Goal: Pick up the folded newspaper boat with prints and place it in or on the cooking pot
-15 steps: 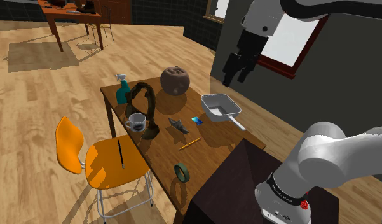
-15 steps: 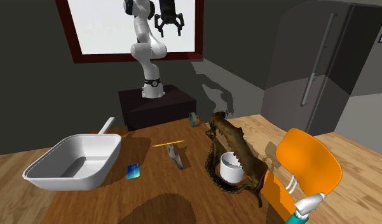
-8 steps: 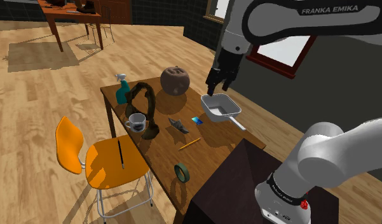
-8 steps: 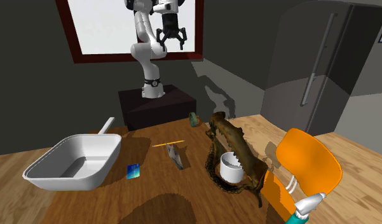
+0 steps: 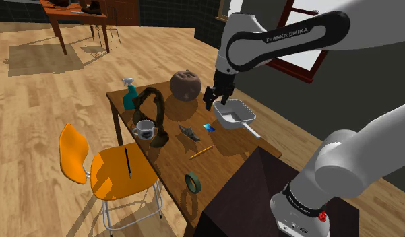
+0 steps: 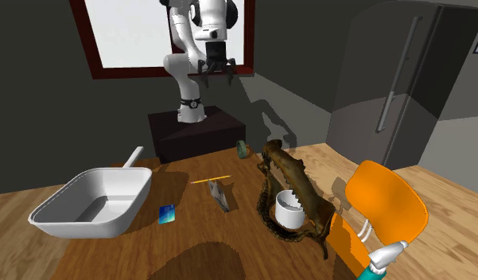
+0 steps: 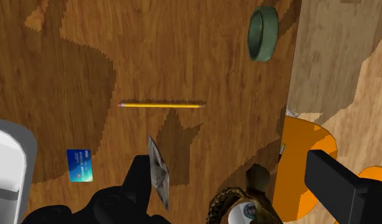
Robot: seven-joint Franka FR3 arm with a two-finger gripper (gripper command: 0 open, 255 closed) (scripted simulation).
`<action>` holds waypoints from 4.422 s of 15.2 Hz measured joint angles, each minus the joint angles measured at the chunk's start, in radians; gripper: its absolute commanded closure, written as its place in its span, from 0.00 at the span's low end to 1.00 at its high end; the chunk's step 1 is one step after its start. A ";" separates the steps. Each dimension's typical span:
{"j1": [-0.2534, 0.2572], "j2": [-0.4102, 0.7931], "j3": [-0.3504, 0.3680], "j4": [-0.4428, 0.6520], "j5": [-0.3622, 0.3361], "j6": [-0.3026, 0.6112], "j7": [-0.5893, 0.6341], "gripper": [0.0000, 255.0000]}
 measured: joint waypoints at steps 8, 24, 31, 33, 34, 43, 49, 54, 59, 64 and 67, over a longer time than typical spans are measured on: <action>-0.023 0.303 -0.009 0.094 -0.048 0.193 0.000 0.00; -0.046 0.927 -0.059 0.532 -0.128 0.352 0.004 0.00; -0.056 1.178 -0.075 0.788 -0.137 0.335 -0.004 0.00; -0.055 1.203 -0.075 0.803 -0.137 0.345 -0.002 0.00; -0.055 1.214 -0.076 0.807 -0.138 0.352 -0.002 0.00; -0.059 1.269 -0.077 0.837 -0.138 0.378 -0.003 0.00; -0.059 1.269 -0.077 0.837 -0.138 0.378 -0.003 1.00; -0.059 1.269 -0.077 0.837 -0.138 0.378 -0.003 1.00; -0.059 1.234 -0.076 0.820 -0.138 0.360 -0.005 1.00; -0.059 1.176 -0.076 0.792 -0.137 0.331 -0.008 1.00; -0.060 1.141 -0.075 0.777 -0.137 0.310 -0.011 1.00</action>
